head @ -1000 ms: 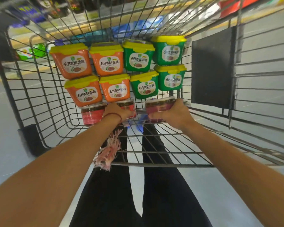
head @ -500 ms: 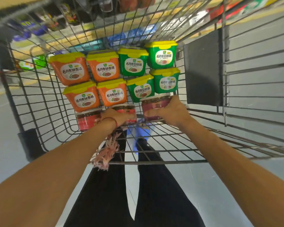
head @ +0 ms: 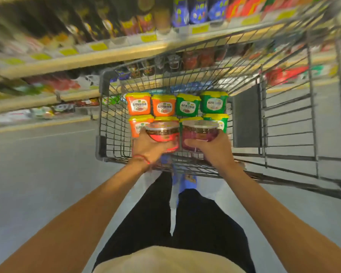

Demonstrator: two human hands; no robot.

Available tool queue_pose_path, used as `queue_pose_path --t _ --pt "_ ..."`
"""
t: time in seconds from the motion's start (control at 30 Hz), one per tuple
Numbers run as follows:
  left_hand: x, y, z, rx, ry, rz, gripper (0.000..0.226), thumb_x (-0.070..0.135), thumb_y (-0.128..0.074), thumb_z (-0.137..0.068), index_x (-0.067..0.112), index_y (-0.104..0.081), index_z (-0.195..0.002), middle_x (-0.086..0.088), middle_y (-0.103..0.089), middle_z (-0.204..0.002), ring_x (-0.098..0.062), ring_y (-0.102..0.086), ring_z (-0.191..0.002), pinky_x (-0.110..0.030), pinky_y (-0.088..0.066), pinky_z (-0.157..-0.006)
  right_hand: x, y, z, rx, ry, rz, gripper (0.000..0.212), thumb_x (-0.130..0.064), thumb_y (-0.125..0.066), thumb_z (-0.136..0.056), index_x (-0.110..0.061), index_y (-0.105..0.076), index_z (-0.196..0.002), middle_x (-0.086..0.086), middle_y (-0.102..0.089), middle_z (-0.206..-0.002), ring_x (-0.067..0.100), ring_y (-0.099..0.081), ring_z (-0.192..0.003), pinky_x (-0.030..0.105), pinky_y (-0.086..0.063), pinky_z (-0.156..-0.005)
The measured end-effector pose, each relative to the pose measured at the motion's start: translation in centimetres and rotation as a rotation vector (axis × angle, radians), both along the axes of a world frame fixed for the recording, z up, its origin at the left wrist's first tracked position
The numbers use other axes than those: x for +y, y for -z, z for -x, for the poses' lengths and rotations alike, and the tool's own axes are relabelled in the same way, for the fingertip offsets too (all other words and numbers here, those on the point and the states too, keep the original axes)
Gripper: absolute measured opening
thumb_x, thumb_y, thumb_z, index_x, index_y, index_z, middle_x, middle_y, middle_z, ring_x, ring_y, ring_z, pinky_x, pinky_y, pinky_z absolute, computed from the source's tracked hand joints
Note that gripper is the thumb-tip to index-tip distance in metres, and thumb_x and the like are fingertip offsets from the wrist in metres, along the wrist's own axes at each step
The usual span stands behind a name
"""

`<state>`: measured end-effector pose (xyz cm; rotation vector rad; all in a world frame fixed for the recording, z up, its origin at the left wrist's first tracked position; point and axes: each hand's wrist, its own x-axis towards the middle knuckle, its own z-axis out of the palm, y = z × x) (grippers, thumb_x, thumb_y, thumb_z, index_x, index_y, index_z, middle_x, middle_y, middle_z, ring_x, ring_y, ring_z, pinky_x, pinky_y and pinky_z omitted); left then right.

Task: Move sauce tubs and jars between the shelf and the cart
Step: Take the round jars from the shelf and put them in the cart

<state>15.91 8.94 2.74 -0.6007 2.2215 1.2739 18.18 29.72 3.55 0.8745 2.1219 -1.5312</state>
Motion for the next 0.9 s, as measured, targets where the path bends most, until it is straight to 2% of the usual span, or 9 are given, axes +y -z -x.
queue_pose_path --t 0.1,0.2,0.27,0.33,0.47,0.6,0.67,0.8,0.9 --pt "-0.8 -4.0 -1.4 0.163 -0.147 0.001 0.088 0.051 -0.097 -0.044 0.029 -0.058 -0.12 0.016 -0.072 -0.103 -0.001 -0.07 -0.096 -0.023 -0.055 -0.089 -0.8 -3.3 -0.3 0.135 -0.008 0.006 0.063 -0.027 -0.102 -0.059 -0.023 -0.071 -0.113 -0.013 -0.077 -0.101 -0.001 -0.072 -0.09 0.012 -0.054 -0.077" --pt "-2.5 -7.8 -2.1 0.265 -0.244 -0.006 0.099 0.06 -0.09 -0.037 0.025 -0.057 -0.123 0.016 -0.068 -0.103 0.007 -0.065 -0.091 -0.009 -0.051 -0.079 -2.1 -7.0 0.0 0.218 -0.044 0.019 0.072 -0.03 -0.102 -0.059 -0.021 -0.069 -0.122 -0.011 -0.075 -0.105 -0.003 -0.07 -0.091 0.009 -0.053 -0.075" --pt "-3.8 -10.2 -2.5 0.34 -0.293 -0.019 0.106 0.06 -0.095 -0.036 0.021 -0.059 -0.128 0.01 -0.072 -0.11 -0.004 -0.07 -0.097 -0.024 -0.058 -0.089 -3.2 -9.4 0.3 0.278 -0.072 0.029 0.073 -0.029 -0.102 -0.059 -0.021 -0.067 -0.123 -0.013 -0.074 -0.107 -0.005 -0.067 -0.09 0.008 -0.053 -0.076" --pt "-5.4 -12.3 -3.0 0.412 -0.322 -0.026 0.107 0.064 -0.095 -0.035 0.02 -0.059 -0.126 0.004 -0.072 -0.114 -0.013 -0.071 -0.103 -0.038 -0.059 -0.093 -4.7 -11.8 0.5 0.345 -0.103 0.042 0.08 -0.027 -0.102 -0.059 -0.02 -0.065 -0.129 -0.01 -0.074 -0.113 0.002 -0.07 -0.095 0.012 -0.055 -0.08" --pt "-8.5 -17.0 -4.6 0.548 -0.375 -0.005 0.097 0.048 -0.097 -0.042 0.029 -0.052 -0.126 0.015 -0.066 -0.111 -0.006 -0.067 -0.103 -0.016 -0.055 -0.085 -8.7 -15.8 1.3 0.475 -0.168 0.093 0.083 -0.028 -0.103 -0.057 -0.021 -0.063 -0.13 -0.008 -0.074 -0.114 0.006 -0.071 -0.1 0.03 -0.061 -0.089" --pt "-13.5 -20.9 -6.0 0.69 -0.435 0.04 0.092 0.039 -0.1 -0.05 0.029 -0.054 -0.128 0.015 -0.066 -0.114 -0.002 -0.065 -0.104 -0.024 -0.056 -0.089 -13.8 -20.1 1.6 0.589 -0.241 0.169 0.082 -0.039 -0.103 -0.057 -0.026 -0.061 -0.126 -0.013 -0.074 -0.11 -0.003 -0.071 -0.095 0.033 -0.061 -0.084" --pt "-16.4 -22.9 -6.4 0.752 -0.463 0.069 0.087 0.031 -0.1 -0.055 0.028 -0.053 -0.128 0.01 -0.065 -0.116 -0.009 -0.065 -0.105 -0.026 -0.056 -0.09 -17.0 -21.8 1.7 0.661 -0.261 0.197 0.087 -0.046 -0.101 -0.054 -0.026 -0.061 -0.128 -0.007 -0.075 -0.114 0.008 -0.073 -0.102 0.04 -0.062 -0.089" --pt "-22.8 -26.3 -7.2 0.841 -0.515 0.115 0.103 0.059 -0.092 -0.043 0.027 -0.052 -0.133 0.008 -0.065 -0.118 -0.012 -0.065 -0.107 -0.03 -0.057 -0.092 -24.2 -25.1 1.8 0.72 -0.306 0.237 0.099 -0.055 -0.097 -0.041 -0.032 -0.057 -0.129 -0.009 -0.073 -0.117 0.013 -0.072 -0.107 0.044 -0.061 -0.097" --pt "-28.7 -28.2 -8.2 0.913 -0.566 0.127 0.105 0.063 -0.09 -0.043 0.026 -0.054 -0.134 0.008 -0.067 -0.12 -0.011 -0.067 -0.108 -0.038 -0.058 -0.095 -30.1 -27.3 1.3 0.776 -0.349 0.235 0.101 -0.058 -0.095 -0.043 -0.033 -0.055 -0.132 -0.012 -0.071 -0.12 0.01 -0.07 -0.109 0.043 -0.06 -0.097"
